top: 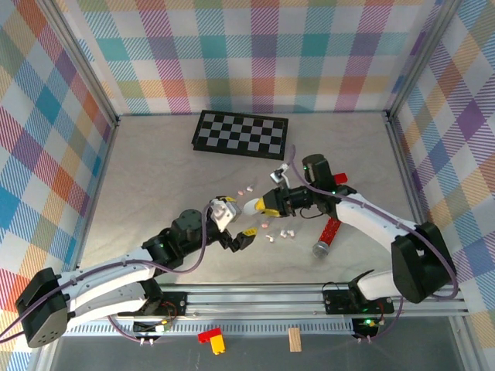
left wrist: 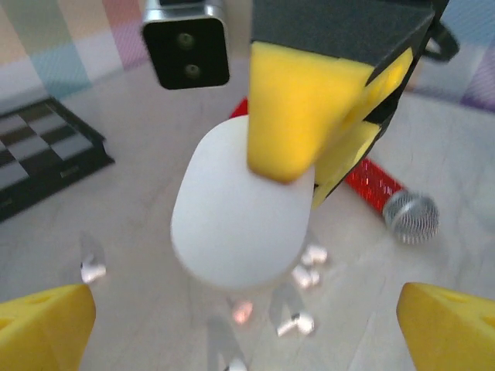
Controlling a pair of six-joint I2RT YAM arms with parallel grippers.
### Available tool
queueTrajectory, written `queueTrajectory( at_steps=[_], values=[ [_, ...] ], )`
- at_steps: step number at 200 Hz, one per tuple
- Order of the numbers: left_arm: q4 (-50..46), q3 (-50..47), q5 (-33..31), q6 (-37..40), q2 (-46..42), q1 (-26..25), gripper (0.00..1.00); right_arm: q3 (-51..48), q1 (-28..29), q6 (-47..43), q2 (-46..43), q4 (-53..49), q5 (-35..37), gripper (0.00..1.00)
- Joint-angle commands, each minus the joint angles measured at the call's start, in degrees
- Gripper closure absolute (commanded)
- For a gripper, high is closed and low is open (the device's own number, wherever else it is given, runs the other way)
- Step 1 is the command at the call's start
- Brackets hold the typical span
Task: Insert wireless bluetooth earbuds into charging case
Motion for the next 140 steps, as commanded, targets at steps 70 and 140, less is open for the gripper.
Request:
queueTrajectory(
  at_steps=[70, 140],
  values=[
    [50.11, -1.74, 19.09, -0.71, 17.09, 8.51, 0.02, -6.15, -4.39, 34.21, -4.61, 42.79, -4.06, 0.98],
    [56.42, 5.32, 34.5, -4.85, 26.55, 14.39, 0.27, -8.82, -4.39, 40.9, -3.2, 53.35, -2.07, 1.0]
  ],
)
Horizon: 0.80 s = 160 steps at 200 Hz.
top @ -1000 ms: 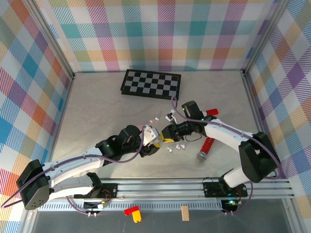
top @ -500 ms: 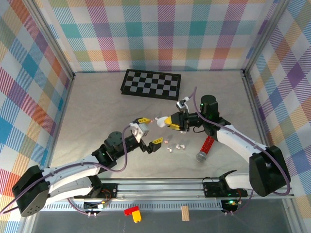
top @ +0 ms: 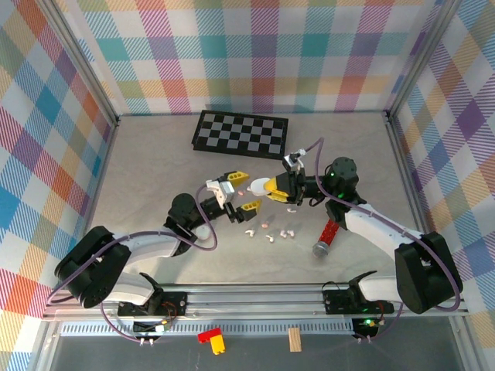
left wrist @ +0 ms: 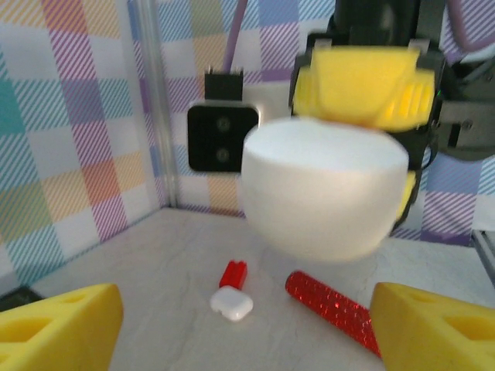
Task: Insert wireless bluetooth earbuds into charging case
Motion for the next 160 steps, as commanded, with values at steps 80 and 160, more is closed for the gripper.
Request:
queueTrajectory(
  at_steps=[80, 160],
  values=[
    [6.74, 5.94, 11.85, -6.92, 2.0, 0.25, 0.43, -0.09, -0.3, 3.93, 0.89, 8.54, 1.07, 1.0],
    [6.72, 6.81, 11.61, -6.87, 2.53, 0.2, 0.53, -0.11, -0.21, 3.94, 0.89, 8.31, 1.02, 1.0]
  ],
)
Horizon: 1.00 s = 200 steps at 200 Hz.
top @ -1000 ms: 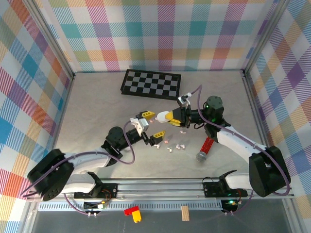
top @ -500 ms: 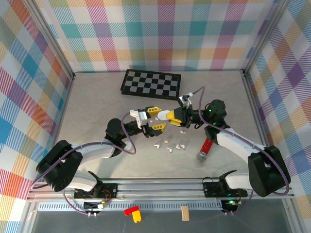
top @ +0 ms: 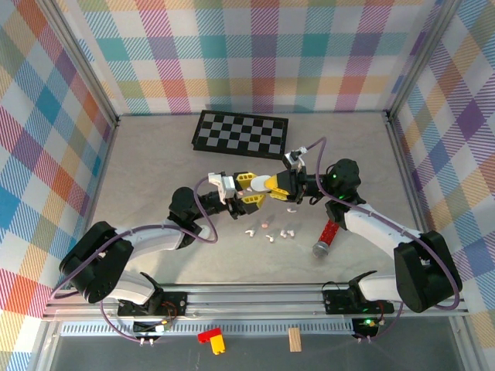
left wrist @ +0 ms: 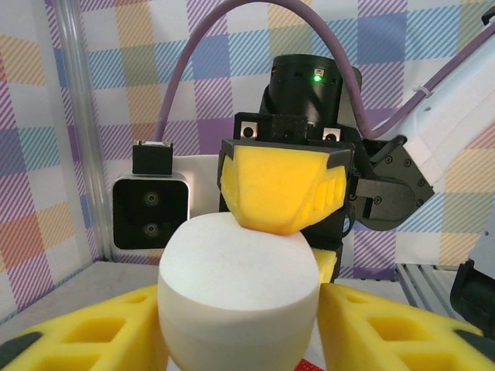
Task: Insert wireless bluetooth earbuds into charging case
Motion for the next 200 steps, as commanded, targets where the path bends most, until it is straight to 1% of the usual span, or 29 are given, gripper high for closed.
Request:
queueTrajectory(
  at_steps=[1, 72, 101, 145, 167, 187, 193, 200],
  values=[
    [3.24, 1.75, 2.36, -0.34, 0.35, 0.2, 0.53, -0.01, -0.21, 0.12, 0.45, 2.65, 0.64, 1.0],
    [3.24, 2.19, 2.84, -0.07, 1.43, 0.16, 0.53, 0.77, -0.24, 0.74, 0.8, 2.48, 0.52, 1.0],
    [3.2, 2.72, 3.06, -0.11, 1.98, 0.16, 0.57, 0.78, -0.21, 0.3, 0.72, 1.87, 0.56, 1.0],
    [3.17, 2.55, 3.15, 0.3, 2.18, 0.16, 0.55, 1.03, -0.28, 0.73, 0.89, 2.18, 0.79, 1.0],
    [3.2, 2.64, 3.53, 0.23, 2.41, 0.16, 0.58, 1.22, -0.24, 0.89, 0.98, 1.91, 0.7, 1.0],
    [3.21, 2.64, 3.59, 0.28, 2.59, 0.16, 0.68, 1.49, -0.24, 0.86, 0.89, 1.4, 0.77, 1.0],
    [3.2, 2.72, 3.59, 0.28, 2.59, 0.16, 0.7, 1.59, -0.21, 0.7, 0.85, 1.01, 0.75, 1.0],
    [3.22, 2.72, 3.68, 0.27, 2.6, 0.16, 0.71, 1.6, -0.21, 0.3, 0.73, 0.25, 0.77, 0.96]
  ],
)
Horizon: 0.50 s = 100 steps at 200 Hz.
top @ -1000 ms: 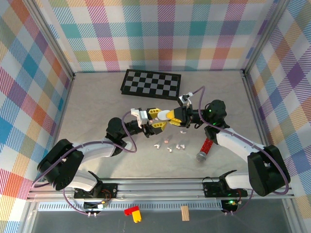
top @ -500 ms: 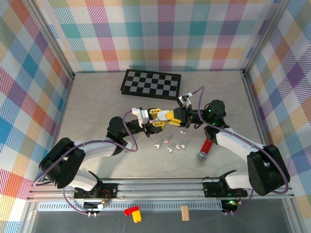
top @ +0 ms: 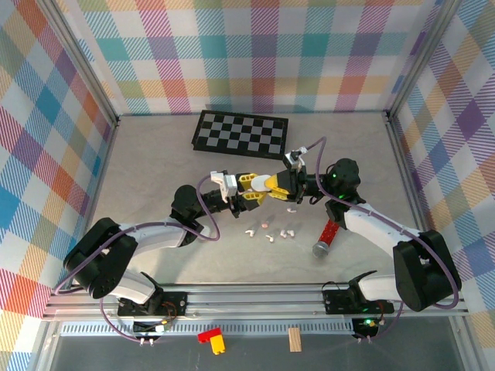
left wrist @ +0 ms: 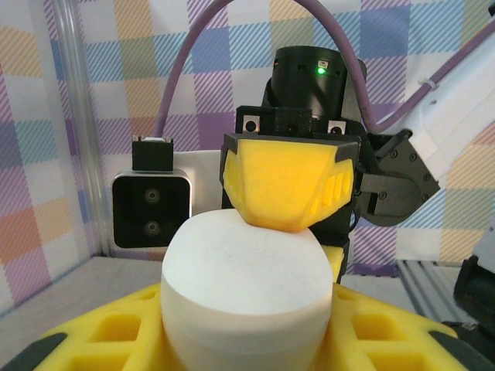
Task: Insert wireless bluetooth earbuds into charging case
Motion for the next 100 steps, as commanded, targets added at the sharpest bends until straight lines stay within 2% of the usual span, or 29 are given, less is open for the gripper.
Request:
queueTrajectory(
  at_steps=[1, 22, 33, 47, 61, 74, 100],
  values=[
    [2.96, 1.63, 2.89, 0.23, 0.45, 0.03, 0.72, 1.58, -0.1, -0.38, 0.2, 0.26, 0.77, 0.96],
    [2.88, 1.16, 2.07, 0.38, -0.1, 0.03, 0.71, 1.88, -0.1, -2.1, -0.36, -2.31, 1.19, 0.81],
    [2.79, 0.89, 1.59, 0.42, -0.37, 0.03, 0.71, 1.98, -0.24, -3.09, -0.7, -3.98, 2.06, 0.68],
    [2.48, 0.67, 1.07, -0.53, -0.72, 0.16, 0.72, 2.36, -0.62, -6.15, -1.69, -7.72, 3.44, 0.47],
    [2.51, 0.75, 2.18, -3.08, -0.64, 0.75, 0.72, 4.17, -0.89, -13.71, -3.79, -20.11, 4.58, 0.31],
    [2.38, 0.68, 3.33, -4.82, -0.63, 1.24, 0.72, 8.06, -0.9, -27.98, -6.86, -37.57, 7.06, 0.2],
    [1.55, -0.42, 4.67, -6.05, -1.85, 1.69, 0.72, 15.67, -1.25, -50.83, -9.9, -61.16, 12.98, 0.12]
  ],
)
